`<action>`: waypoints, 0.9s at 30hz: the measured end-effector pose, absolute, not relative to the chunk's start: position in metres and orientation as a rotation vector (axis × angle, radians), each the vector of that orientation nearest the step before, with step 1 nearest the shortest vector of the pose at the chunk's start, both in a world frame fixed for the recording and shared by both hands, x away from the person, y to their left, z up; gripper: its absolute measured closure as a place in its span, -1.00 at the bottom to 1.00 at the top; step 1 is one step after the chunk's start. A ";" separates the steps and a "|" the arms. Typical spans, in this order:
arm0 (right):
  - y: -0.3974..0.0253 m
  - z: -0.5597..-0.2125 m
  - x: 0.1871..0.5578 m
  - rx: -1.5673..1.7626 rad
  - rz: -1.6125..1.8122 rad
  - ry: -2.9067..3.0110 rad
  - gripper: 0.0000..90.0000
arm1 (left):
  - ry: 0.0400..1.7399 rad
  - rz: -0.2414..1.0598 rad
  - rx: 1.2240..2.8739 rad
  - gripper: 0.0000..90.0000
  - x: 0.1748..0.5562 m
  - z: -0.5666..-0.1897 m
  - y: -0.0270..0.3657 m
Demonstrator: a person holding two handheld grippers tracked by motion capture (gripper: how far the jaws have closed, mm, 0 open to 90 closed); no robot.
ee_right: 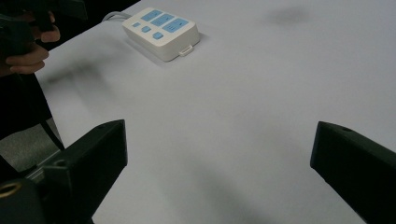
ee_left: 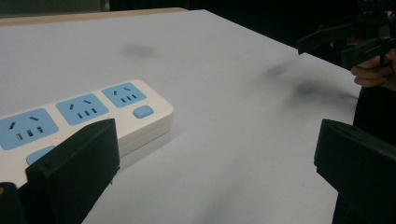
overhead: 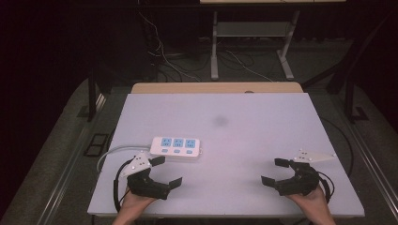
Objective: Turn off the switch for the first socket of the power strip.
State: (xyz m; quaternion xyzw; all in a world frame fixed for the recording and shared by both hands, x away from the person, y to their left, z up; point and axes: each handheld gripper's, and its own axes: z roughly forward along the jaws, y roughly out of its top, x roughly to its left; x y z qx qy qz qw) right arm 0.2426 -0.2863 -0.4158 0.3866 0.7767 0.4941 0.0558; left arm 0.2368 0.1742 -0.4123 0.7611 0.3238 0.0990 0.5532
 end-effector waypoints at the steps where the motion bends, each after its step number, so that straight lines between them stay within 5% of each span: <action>1: -0.286 -0.416 0.243 1.173 1.498 2.358 -0.92 | 0.764 0.234 1.798 -1.00 0.237 -0.412 0.174; 27: -0.287 -0.417 0.242 1.161 1.473 2.375 -0.92 | 0.751 0.233 1.811 -1.00 0.235 -0.410 0.172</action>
